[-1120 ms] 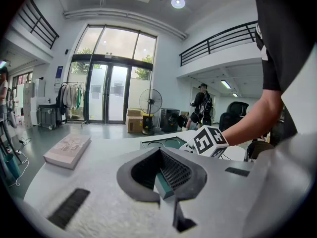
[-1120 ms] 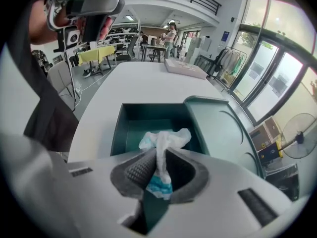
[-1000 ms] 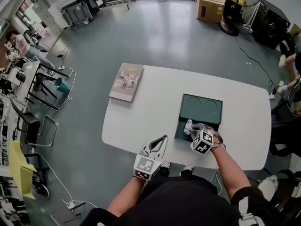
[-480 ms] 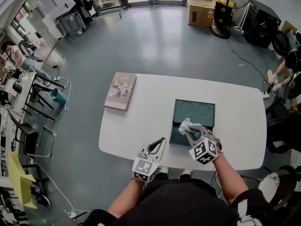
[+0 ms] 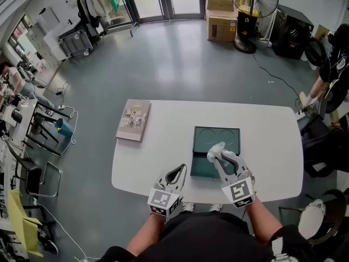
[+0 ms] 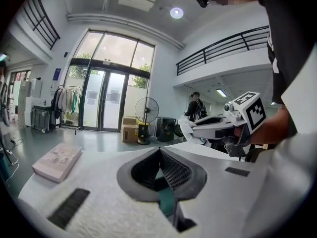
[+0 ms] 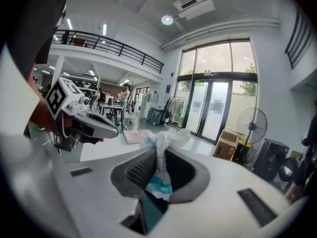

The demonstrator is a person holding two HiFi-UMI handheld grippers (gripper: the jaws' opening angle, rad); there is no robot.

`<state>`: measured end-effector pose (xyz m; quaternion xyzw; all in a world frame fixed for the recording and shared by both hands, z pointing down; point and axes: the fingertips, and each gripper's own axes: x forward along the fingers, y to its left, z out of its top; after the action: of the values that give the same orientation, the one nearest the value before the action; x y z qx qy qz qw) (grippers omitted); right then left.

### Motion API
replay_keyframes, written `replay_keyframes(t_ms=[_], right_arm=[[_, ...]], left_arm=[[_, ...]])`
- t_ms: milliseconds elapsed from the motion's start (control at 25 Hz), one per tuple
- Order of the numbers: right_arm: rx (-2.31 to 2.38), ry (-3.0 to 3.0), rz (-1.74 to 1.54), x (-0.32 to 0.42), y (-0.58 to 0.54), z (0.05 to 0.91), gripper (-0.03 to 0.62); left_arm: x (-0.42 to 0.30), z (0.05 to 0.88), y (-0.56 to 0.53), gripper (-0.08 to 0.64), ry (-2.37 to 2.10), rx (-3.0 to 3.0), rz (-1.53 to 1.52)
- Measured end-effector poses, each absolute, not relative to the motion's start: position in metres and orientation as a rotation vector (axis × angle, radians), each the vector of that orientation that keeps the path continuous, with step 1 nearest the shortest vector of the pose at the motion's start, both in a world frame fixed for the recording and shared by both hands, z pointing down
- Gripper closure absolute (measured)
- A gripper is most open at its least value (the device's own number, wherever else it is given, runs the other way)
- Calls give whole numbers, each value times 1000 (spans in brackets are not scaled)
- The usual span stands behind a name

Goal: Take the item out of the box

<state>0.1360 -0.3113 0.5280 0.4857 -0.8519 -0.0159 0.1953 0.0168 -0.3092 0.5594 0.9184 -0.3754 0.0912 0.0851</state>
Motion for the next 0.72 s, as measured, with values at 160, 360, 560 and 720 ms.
replay_keyframes(t_ms=[160, 360, 560, 720], right_arm=[[1536, -2433, -6, 156, -309, 499, 528], [1632, -2428, 8, 170, -303, 492, 545], [1699, -2407, -47, 182, -295, 485, 549], [1723, -2406, -66, 182, -293, 477, 549]], left_arm=[[22, 549, -313, 548, -1116, 2757, 254], [38, 542, -311, 548, -1067, 2785, 233], [55, 530, -310, 548, -1047, 2809, 216], [53, 528, -312, 548, -1034, 2829, 218]])
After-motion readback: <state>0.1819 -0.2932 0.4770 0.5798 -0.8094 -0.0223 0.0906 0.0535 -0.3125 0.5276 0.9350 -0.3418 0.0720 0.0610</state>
